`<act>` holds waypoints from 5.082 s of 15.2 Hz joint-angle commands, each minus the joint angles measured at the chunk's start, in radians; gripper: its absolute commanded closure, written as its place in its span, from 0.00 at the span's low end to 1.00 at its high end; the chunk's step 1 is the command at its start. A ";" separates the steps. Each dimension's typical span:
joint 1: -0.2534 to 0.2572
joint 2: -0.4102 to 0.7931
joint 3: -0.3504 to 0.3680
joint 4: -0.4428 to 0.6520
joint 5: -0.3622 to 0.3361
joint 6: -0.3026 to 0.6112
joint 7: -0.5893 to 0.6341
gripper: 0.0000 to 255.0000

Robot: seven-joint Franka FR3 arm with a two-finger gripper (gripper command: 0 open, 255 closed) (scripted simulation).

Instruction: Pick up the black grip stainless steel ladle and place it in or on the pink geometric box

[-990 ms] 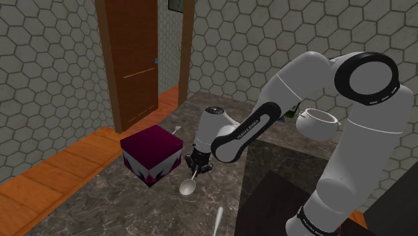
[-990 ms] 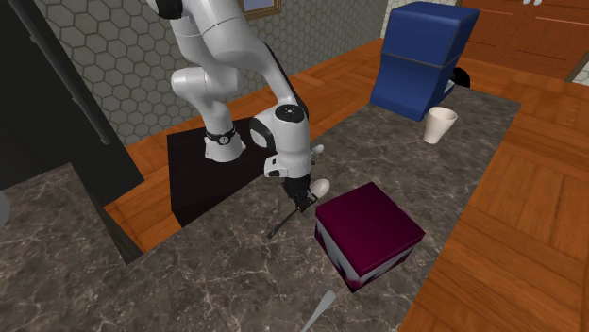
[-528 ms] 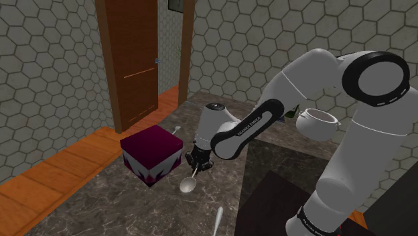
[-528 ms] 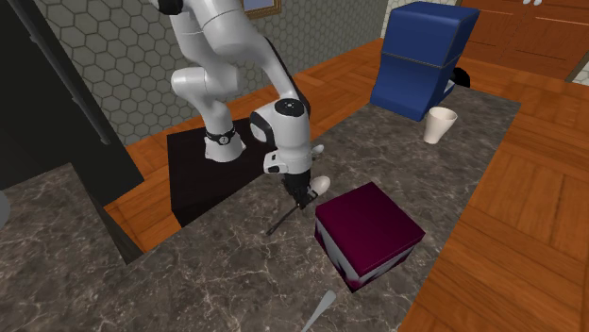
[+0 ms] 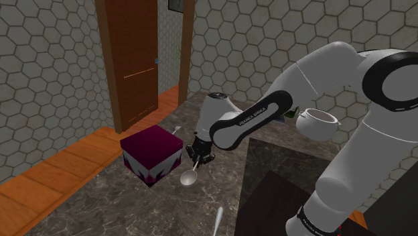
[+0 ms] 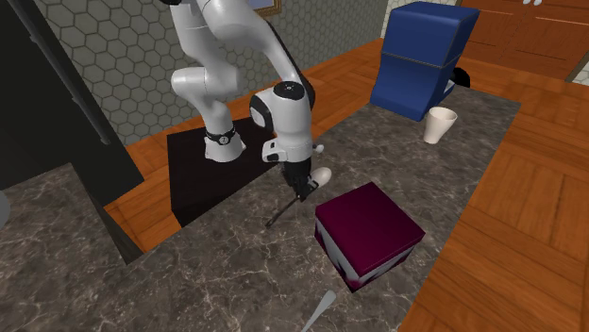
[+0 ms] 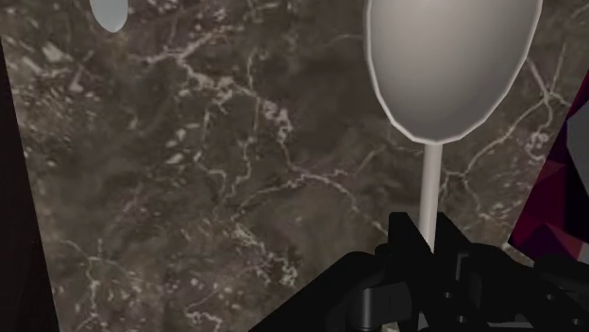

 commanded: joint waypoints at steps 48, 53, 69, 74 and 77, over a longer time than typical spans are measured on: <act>0.211 0.480 -0.009 1.051 -0.318 -0.654 0.241 1.00; 0.205 0.490 -0.015 0.997 -0.327 -0.592 0.247 1.00; 0.204 0.520 -0.029 0.920 -0.350 -0.491 0.262 1.00; 0.204 0.520 -0.029 0.920 -0.350 -0.491 0.262 0.00; 0.200 0.505 -0.023 0.932 -0.341 -0.516 0.257 0.00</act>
